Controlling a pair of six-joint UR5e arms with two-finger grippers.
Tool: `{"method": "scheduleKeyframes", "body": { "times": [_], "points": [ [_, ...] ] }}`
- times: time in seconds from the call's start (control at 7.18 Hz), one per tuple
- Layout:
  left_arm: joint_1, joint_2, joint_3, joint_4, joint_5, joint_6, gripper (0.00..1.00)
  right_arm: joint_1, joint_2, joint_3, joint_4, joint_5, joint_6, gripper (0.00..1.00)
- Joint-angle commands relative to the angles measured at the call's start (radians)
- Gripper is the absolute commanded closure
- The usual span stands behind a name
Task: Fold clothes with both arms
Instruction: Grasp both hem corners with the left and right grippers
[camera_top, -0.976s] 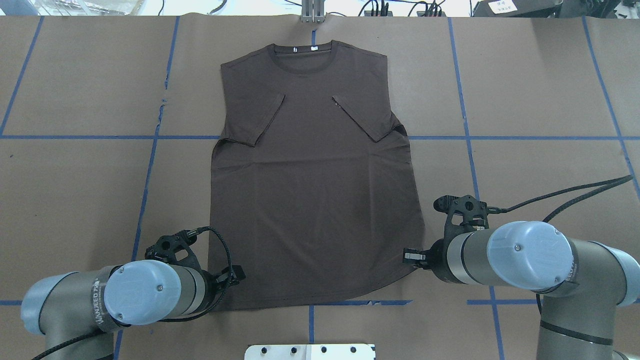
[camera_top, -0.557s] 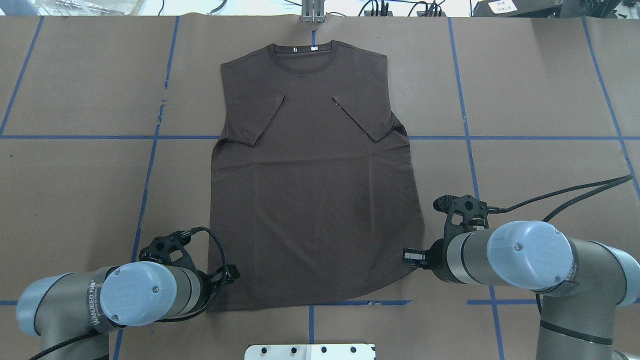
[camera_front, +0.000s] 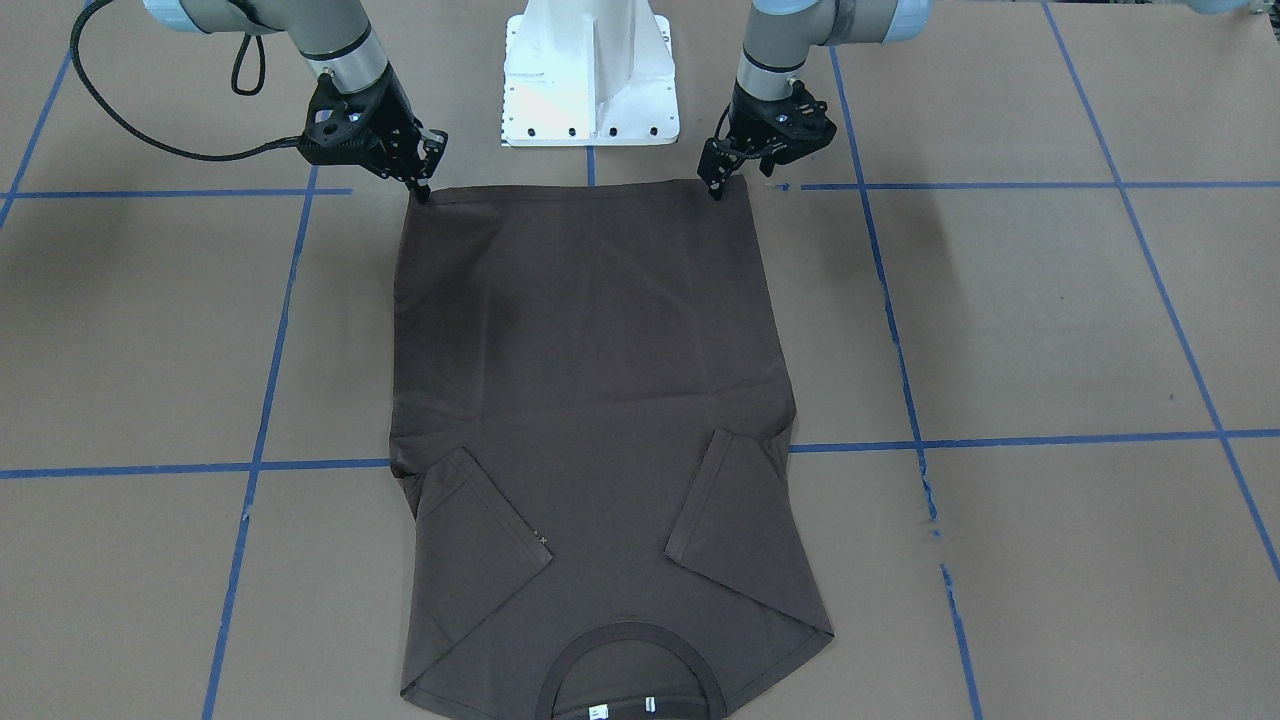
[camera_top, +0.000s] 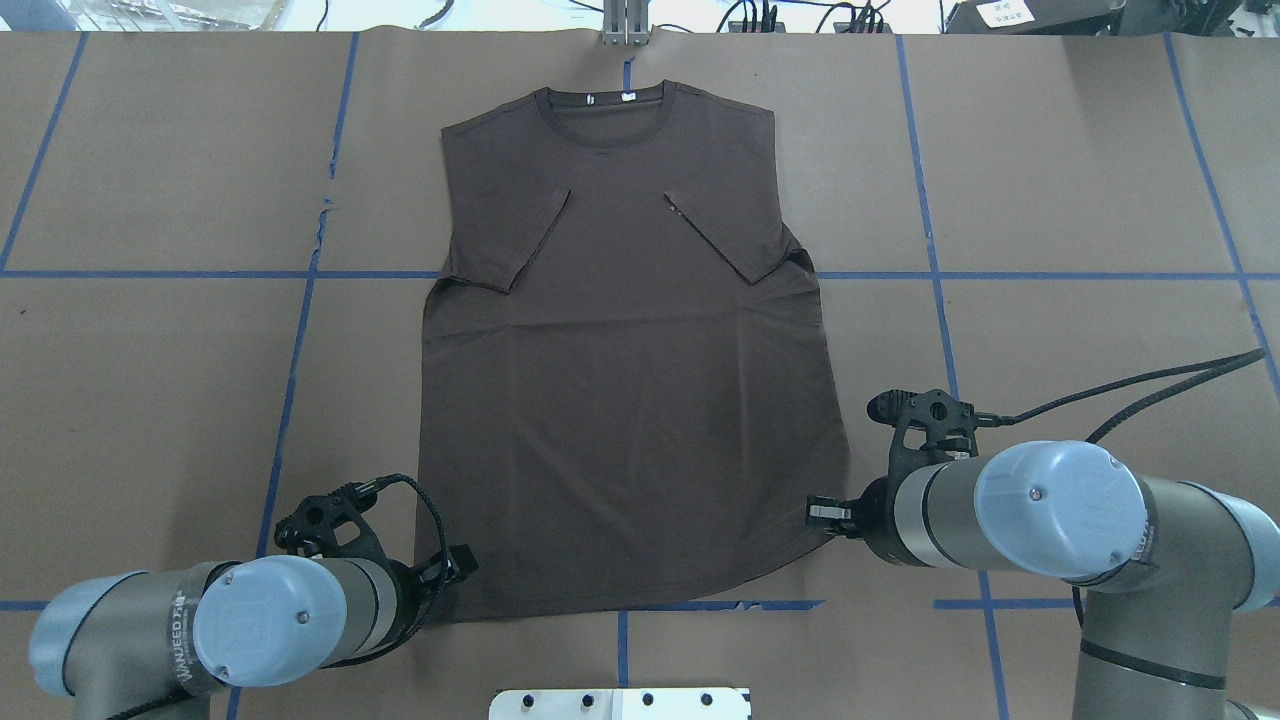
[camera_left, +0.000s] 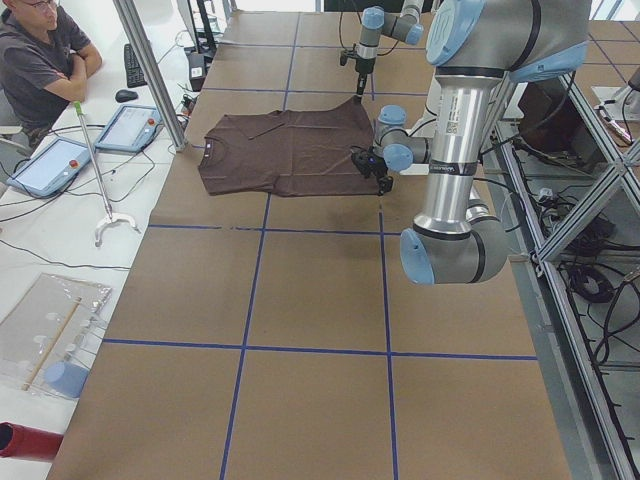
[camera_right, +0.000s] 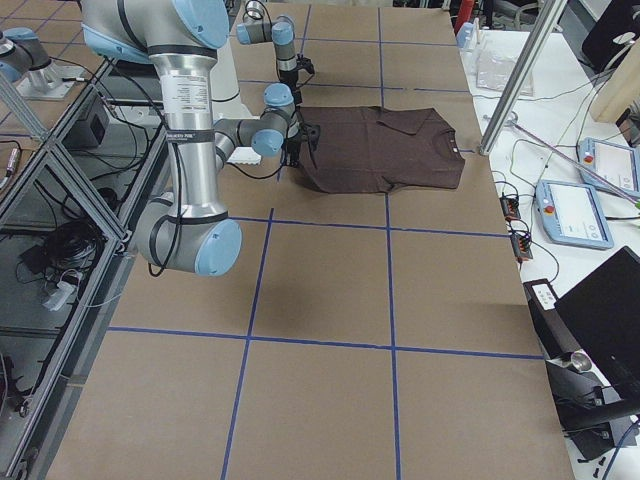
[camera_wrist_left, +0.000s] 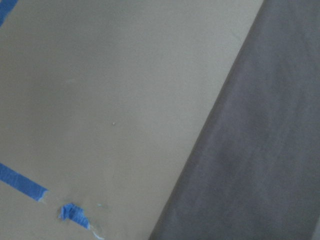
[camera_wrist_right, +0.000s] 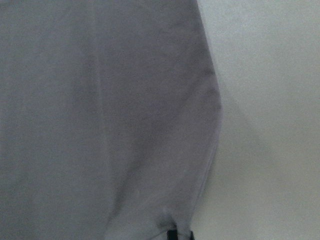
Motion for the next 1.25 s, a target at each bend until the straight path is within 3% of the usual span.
{"method": "scheduleKeyframes", "body": {
  "times": [0.0,0.98,1.11],
  "points": [
    [0.036,0.000,0.016,-0.007,0.007,-0.006,0.00,0.001,0.000,0.000,0.000,0.001,0.000,1.00],
    [0.021,-0.002,-0.002,0.027,0.005,0.008,0.06,0.004,0.001,0.002,0.000,0.008,0.000,1.00],
    [0.022,-0.002,-0.002,0.028,0.005,0.006,0.11,0.004,0.000,0.002,0.000,0.006,0.000,1.00]
  ]
}}
